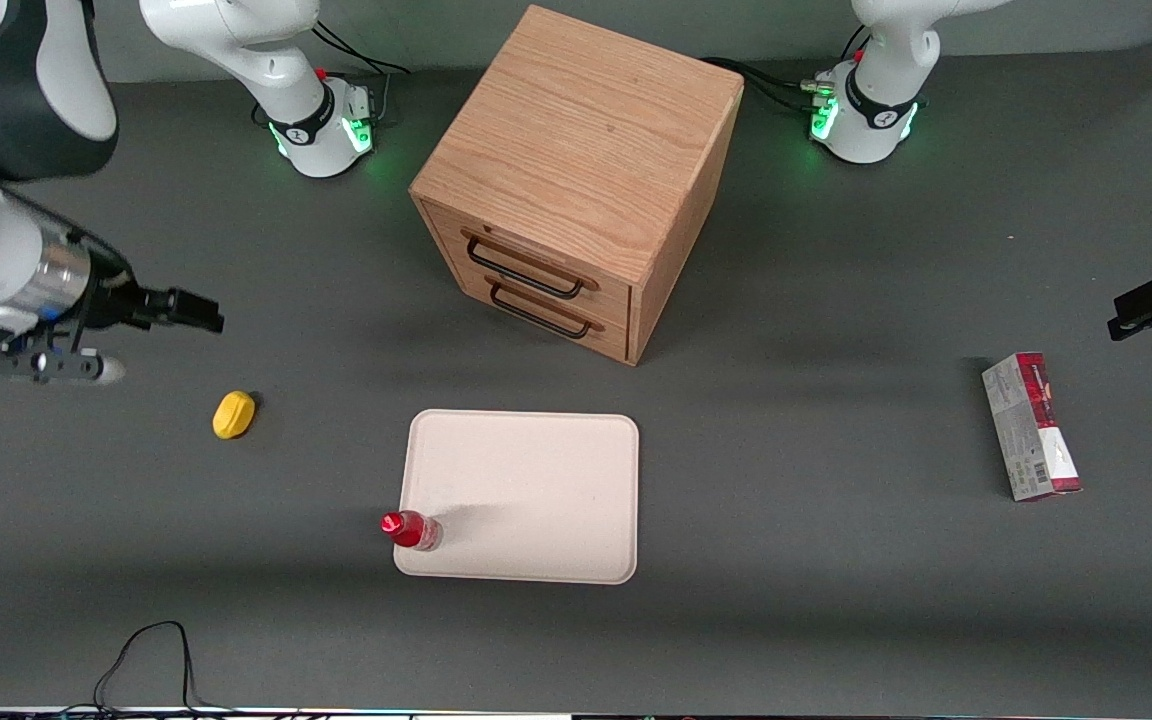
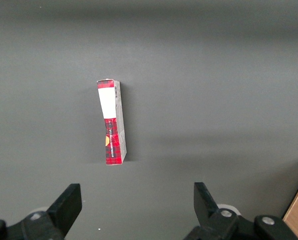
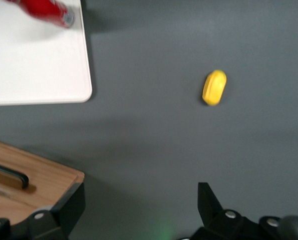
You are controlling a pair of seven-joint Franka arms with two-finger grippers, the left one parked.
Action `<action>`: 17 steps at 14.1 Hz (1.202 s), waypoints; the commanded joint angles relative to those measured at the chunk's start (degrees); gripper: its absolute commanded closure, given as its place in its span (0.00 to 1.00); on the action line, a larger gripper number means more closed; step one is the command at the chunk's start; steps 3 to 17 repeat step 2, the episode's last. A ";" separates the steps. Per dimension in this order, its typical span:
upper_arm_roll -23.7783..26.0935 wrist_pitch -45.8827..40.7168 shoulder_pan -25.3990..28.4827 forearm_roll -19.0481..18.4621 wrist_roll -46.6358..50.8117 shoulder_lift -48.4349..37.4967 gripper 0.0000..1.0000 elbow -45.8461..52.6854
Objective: Place coke bottle on tray
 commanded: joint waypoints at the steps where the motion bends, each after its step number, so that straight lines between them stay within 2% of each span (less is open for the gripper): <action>1: -0.32 2.80 1.91 -1.99 -0.23 -4.12 0.00 -5.43; 17: -0.50 2.80 1.92 -2.17 0.11 -4.12 0.00 -4.99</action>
